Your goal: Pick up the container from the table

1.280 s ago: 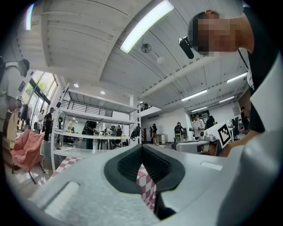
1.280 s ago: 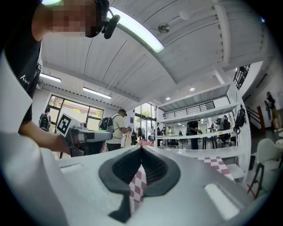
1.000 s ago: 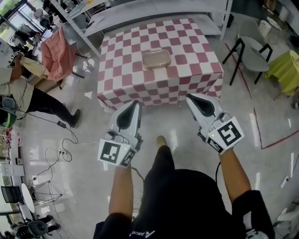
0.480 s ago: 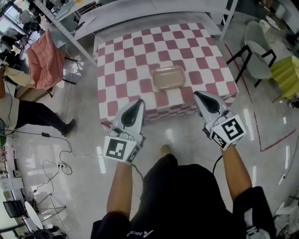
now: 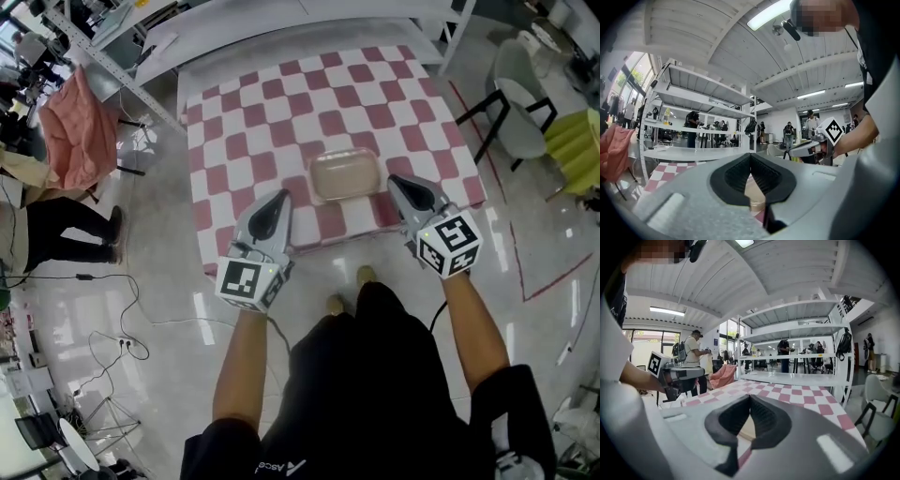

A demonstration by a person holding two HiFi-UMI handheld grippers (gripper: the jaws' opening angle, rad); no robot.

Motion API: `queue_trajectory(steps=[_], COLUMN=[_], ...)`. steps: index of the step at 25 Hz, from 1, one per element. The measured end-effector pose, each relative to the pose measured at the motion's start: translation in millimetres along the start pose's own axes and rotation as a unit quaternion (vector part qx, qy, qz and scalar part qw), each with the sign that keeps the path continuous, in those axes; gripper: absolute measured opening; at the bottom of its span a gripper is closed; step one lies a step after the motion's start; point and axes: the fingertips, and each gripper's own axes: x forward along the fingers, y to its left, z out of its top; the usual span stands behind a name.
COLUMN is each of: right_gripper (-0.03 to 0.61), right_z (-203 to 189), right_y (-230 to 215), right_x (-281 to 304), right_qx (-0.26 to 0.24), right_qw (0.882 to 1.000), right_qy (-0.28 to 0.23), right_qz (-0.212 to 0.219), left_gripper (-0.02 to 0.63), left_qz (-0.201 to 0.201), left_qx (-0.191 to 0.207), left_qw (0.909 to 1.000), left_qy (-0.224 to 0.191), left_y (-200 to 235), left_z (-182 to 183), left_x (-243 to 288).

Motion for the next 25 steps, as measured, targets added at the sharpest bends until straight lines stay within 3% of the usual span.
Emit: queue_trajectory(steps=[7,11,16,21,25], right_gripper=[0.003,0.088,0.197,0.205,0.204], right_z=[-36,-58,-88,-103,-113], right_y=[-39,-55,-69,-81,-83], right_x=[35,53,77,88,95], right_qx=[0.045,0.089,0.183,0.272,0.312], right_qw=[0.997,0.99,0.967,0.942,0.925], right_qy=[0.06,0.101,0.158,0.172,0.188], right_qz=[0.015,0.043,0.085,0.1,0.107], left_gripper=[0.011,0.011,0.011,0.011,0.011], left_qz=[0.026,0.047,0.075,0.091,0.092], left_qx=[-0.003,-0.005,0.0,-0.003,-0.008], left_qw=[0.9996,0.9985,0.9961,0.9942,0.9936], left_qy=[0.013,0.029,0.046,0.057,0.064], left_y=[15,18,19,19,22], left_z=[-25,-39,-52,-57,-62], left_x=[36,56,74,76,75])
